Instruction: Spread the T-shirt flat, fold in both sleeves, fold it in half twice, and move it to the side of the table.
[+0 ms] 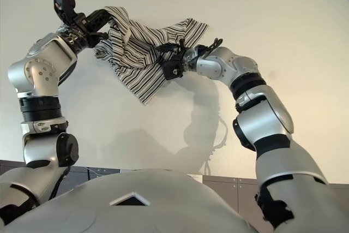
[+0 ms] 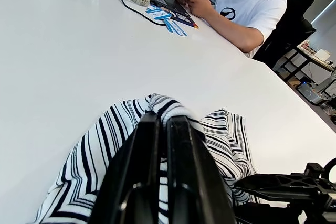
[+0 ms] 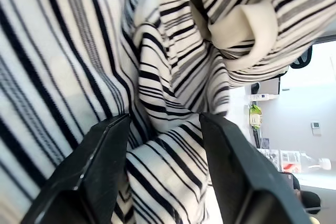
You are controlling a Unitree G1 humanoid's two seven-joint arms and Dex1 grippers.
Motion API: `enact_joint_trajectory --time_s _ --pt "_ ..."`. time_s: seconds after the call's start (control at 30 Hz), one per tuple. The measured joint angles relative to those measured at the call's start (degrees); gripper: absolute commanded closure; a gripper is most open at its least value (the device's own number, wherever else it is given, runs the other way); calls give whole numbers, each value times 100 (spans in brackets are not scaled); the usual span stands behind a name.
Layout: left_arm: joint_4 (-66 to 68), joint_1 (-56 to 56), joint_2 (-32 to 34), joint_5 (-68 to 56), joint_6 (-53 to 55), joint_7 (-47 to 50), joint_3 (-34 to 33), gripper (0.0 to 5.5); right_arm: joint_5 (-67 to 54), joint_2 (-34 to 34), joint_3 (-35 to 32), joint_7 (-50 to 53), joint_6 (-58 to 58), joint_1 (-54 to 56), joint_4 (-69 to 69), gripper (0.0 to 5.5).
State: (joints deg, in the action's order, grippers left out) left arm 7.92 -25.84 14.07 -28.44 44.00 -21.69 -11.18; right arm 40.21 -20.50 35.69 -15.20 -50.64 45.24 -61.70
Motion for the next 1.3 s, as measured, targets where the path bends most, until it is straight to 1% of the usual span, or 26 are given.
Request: enact_joint_trajectory --time_s 0.03,0.07,0.1,0.13,0.2,0.23,0.27,0.3,0.33,0.37,0.4,0.47,0.53,0.6,0.67,0.73,0.9,0.97,1.1,1.2,1.3 --pt "-41 4 -14 -14 1 18 -17 540 -563 -71 -228 -579 62 -90 199 309" --pt "-152 32 -30 -48 1 77 -73 540 -1306 -151 -588 -1191 366 -181 497 309" --pt "-215 47 -44 -63 0 128 -125 540 -1721 -182 -826 -1504 612 -218 671 309" --pt "-272 57 -86 -70 -8 254 -243 540 -2304 -185 -1196 -1830 1132 -229 862 309" --pt "-297 57 -126 -66 -74 443 -388 540 -3033 -14 -1773 -2070 2207 -171 913 309" --pt "-224 -25 -159 -64 -138 593 -476 540 -3453 301 -2130 -2076 3101 -170 777 309" --pt "-119 -189 -193 -61 -179 738 -545 540 -3622 546 -2283 -2018 3691 -220 672 309" --pt "12 -477 -229 -71 -225 863 -648 540 -3661 763 -2301 -1997 4102 -446 776 309" --pt "110 -689 -234 -82 -305 926 -708 540 -3653 858 -2247 -2004 4282 -649 915 309" --pt "410 -1119 -213 -86 -528 1076 -870 540 -3552 923 -2079 -1934 4349 -954 1139 309" --pt "650 -1311 -204 -73 -658 1143 -940 540 -3392 896 -2010 -1828 4321 -949 1158 309" --pt "1424 -1815 -165 -35 -979 1290 -1122 540 -3045 850 -1913 -1195 4269 -681 780 309" --pt "2047 -2146 -49 16 -1204 1317 -1171 540 -3071 590 -2195 -935 4318 -500 573 309" --pt "2370 -2191 -25 76 -1311 1300 -1127 540 -3383 220 -2588 -1155 4350 -504 756 309" --pt "2535 -2190 -86 111 -1339 1298 -1088 540 -3588 -32 -2831 -1374 4355 -498 1113 309" --pt "2577 -2167 -88 116 -1399 1300 -1095 540 -3523 -17 -2819 -1262 4317 -469 875 309" --pt "2649 -2101 -82 121 -1414 1300 -1086 540 -3119 244 -2605 -791 4106 -326 -313 309" --pt "2650 -2101 -95 120 -1366 1258 -1023 540 -2946 249 -2514 -812 4044 -161 -557 309" --pt "2362 -2068 -114 110 -1075 1109 -838 540 -2784 92 -2359 -1053 3771 -147 -570 309" --pt "1642 -1765 -131 41 -649 979 -644 540 -2756 -237 -2400 -1190 3786 -156 -348 309" --pt "1263 -1570 -204 -21 -404 978 -604 540 -2672 -154 -2396 -991 3846 -12 -537 309"
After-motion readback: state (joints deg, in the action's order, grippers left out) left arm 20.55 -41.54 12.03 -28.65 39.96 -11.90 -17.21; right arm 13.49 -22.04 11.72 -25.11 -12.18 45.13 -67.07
